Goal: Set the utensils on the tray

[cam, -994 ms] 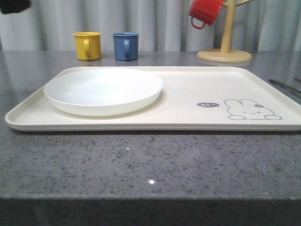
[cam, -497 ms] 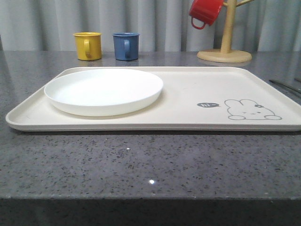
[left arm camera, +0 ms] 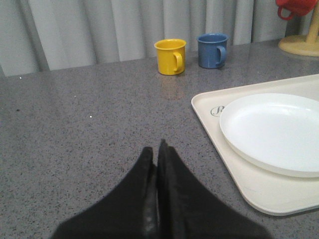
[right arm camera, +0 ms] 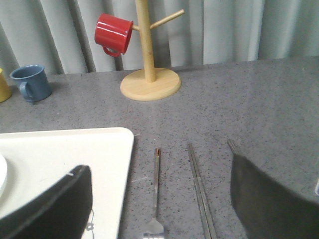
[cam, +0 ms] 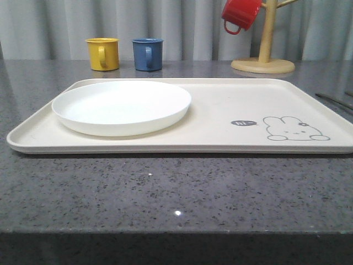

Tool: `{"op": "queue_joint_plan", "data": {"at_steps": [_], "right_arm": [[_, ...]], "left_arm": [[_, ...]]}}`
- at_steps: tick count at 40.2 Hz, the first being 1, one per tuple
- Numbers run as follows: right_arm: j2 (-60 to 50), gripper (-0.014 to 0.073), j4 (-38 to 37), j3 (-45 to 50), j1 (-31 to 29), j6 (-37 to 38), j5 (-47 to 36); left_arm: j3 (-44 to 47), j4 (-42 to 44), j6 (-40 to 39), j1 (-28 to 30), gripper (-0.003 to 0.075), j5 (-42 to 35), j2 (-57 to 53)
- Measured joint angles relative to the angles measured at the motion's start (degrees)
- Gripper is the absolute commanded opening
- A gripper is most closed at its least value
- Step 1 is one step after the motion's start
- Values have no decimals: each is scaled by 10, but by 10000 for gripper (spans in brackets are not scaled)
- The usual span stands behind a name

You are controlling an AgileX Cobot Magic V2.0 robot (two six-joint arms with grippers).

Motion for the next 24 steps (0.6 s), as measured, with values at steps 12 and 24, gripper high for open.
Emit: {"op": "queue_joint_plan", "data": {"at_steps": [12,24], "right_arm": [[0,592,0,0,0,0,0],[0,592,0,0,0,0,0]], "left_arm": [[1,0,-1,0,-18,-3,-6],[1,-1,-1,0,-18,-3,-6]]}}
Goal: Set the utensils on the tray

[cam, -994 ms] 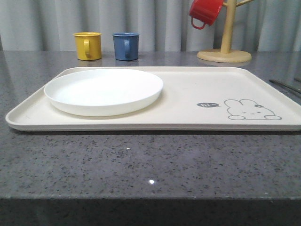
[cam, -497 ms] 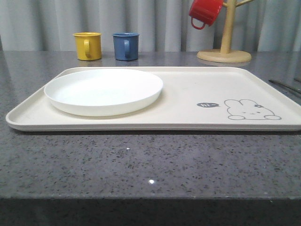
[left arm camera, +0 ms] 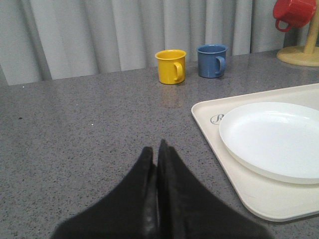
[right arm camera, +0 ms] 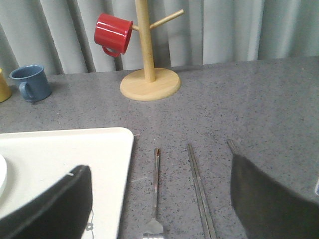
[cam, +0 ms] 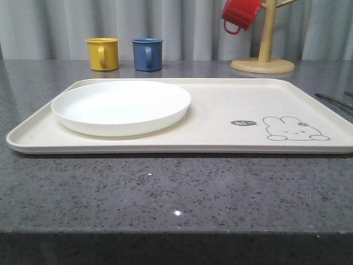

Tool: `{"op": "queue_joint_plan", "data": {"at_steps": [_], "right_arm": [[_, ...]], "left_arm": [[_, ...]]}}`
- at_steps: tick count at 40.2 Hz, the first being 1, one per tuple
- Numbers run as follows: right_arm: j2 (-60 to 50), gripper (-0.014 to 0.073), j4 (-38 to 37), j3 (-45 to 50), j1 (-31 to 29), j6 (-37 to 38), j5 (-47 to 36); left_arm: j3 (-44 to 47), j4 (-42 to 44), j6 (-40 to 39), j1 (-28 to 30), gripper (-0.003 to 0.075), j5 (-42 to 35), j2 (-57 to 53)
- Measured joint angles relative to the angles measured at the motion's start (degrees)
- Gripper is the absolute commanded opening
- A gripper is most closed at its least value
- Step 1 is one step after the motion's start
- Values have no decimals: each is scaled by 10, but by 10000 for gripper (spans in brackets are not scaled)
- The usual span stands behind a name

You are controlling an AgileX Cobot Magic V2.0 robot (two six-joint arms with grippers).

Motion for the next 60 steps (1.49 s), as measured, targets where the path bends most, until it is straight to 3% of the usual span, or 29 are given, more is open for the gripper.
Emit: {"op": "queue_joint_plan", "data": {"at_steps": [12,18,43,60], "right_arm": [[0,582,0,0,0,0,0],[21,476,-6,-15,0,-10,28],[471,454,-24,-310,23,-46,299],[616,454,-19,-342,28,-46,295]], "left_arm": [[0,0,0,0,-18,0,0],[0,0,0,0,-18,0,0],[0,0,0,0,-18,0,0],[0,0,0,0,-18,0,0]]}}
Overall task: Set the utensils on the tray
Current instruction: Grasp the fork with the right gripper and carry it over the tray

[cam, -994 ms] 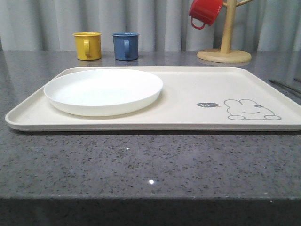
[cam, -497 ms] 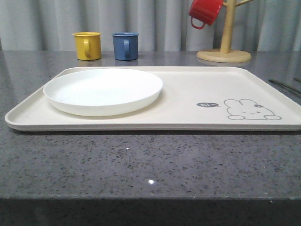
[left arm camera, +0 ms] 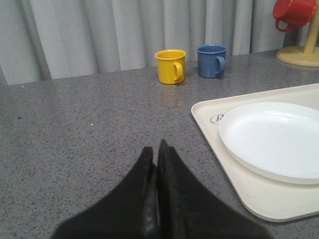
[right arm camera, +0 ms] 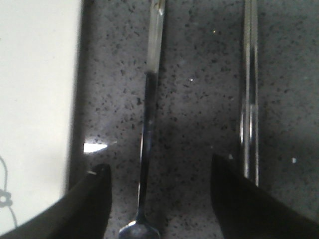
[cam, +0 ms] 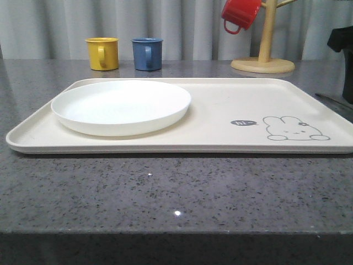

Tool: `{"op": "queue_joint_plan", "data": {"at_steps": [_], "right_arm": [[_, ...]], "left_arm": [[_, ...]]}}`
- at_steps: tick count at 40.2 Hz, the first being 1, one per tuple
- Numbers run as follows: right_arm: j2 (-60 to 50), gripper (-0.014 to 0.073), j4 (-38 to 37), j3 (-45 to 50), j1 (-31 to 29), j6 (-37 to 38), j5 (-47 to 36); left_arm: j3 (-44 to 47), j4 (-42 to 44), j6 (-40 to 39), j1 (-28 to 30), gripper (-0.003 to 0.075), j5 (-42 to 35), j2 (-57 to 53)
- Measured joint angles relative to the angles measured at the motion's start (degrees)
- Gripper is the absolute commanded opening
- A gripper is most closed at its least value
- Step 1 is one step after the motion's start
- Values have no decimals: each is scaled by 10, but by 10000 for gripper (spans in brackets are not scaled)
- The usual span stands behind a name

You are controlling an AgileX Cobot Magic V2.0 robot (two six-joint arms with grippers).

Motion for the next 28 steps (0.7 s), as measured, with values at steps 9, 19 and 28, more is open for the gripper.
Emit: {"op": "queue_joint_plan", "data": {"at_steps": [9,19,28], "right_arm": [[33,454,13,0,0,0,-11],[39,269,13,-2,0,0,-12],[40,13,10,-3,0,-1,-17]], "left_arm": [[0,0,0,0,-18,0,0],[0,0,0,0,-18,0,0],[0,0,0,0,-18,0,0]]}}
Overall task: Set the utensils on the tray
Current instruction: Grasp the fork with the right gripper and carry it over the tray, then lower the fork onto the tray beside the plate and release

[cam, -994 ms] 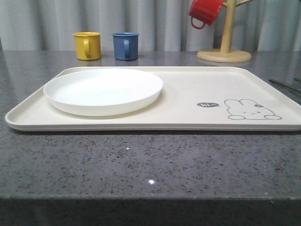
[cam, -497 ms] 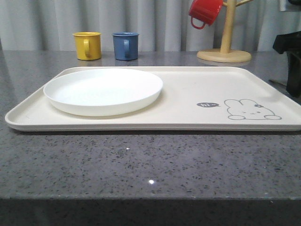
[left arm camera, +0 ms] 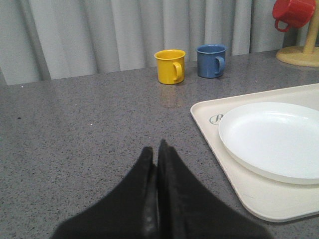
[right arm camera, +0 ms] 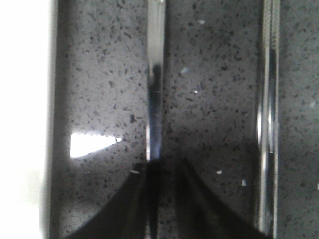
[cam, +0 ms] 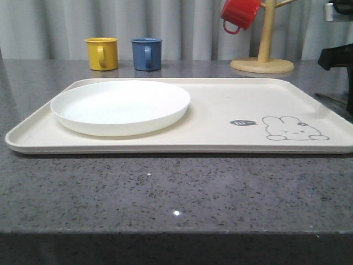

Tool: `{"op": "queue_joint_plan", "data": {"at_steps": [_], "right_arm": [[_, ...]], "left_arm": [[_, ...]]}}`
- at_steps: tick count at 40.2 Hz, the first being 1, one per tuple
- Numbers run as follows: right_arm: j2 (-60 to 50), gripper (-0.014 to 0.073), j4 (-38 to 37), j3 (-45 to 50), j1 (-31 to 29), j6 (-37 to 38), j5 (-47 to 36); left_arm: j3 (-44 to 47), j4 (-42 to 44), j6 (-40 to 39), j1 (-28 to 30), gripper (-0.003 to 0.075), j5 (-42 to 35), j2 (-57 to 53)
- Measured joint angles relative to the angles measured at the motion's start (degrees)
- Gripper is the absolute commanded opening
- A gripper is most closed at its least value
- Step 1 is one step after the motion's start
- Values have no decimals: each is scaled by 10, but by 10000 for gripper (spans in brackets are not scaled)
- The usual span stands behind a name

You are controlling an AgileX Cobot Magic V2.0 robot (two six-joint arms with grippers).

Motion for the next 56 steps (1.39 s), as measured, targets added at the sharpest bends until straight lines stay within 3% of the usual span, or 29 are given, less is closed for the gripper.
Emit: {"op": "queue_joint_plan", "data": {"at_steps": [17,27,39,56], "right_arm": [[-52,-4,2,-19,17,40,30],[-68,-4,-58,-123,124,153,132],[22,-4,-66,-209,271,264,153],[148,-4,-59,-256,287,319,144]], "left_arm": [[0,0,0,0,-18,0,0],[1,0,0,0,-18,0,0],[1,0,0,0,-18,0,0],[1,0,0,0,-18,0,0]]}}
